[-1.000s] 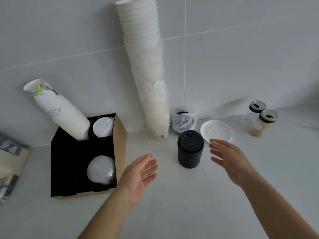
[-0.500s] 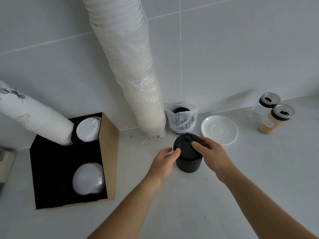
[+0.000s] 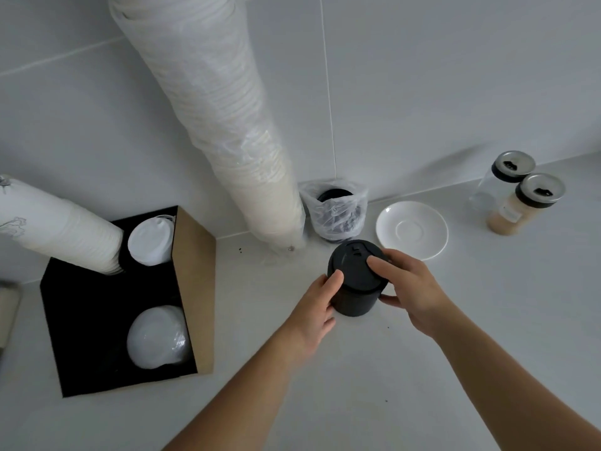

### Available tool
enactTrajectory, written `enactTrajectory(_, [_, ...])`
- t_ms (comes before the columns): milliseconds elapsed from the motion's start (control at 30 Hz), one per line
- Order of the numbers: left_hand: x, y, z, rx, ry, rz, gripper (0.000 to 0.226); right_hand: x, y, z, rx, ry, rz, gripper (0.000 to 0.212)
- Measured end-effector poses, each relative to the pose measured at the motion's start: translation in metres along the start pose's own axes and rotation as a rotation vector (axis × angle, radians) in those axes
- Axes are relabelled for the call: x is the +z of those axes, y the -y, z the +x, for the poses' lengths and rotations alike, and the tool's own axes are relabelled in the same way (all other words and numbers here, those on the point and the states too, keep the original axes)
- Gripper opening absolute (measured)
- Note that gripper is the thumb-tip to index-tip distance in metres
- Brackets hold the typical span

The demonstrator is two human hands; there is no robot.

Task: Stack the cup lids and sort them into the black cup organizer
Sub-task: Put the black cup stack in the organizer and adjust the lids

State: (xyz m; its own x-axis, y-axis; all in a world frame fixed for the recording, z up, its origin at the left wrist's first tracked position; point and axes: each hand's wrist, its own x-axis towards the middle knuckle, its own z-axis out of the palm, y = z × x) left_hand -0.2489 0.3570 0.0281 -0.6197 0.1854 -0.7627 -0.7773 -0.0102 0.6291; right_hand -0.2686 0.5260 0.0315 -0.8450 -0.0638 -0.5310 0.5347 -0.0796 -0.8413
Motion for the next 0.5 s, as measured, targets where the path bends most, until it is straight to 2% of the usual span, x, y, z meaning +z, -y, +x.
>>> enactTrajectory(133, [0.006,0.007,0.003,0.005,-0.022,-0.081,0.067,-0.002,-0.003,0.002,-0.011,-0.002,0.002,0.017])
enactTrajectory(300, [-0.002,0.004,0.006,-0.037,-0.107,-0.196,0.083,-0.017,-0.008,0.003,0.044,0.003,0.039,0.024])
enactTrajectory(500, [0.001,0.007,0.008,-0.037,-0.109,-0.261,0.076,-0.027,-0.006,0.003,0.091,-0.010,0.099,0.023])
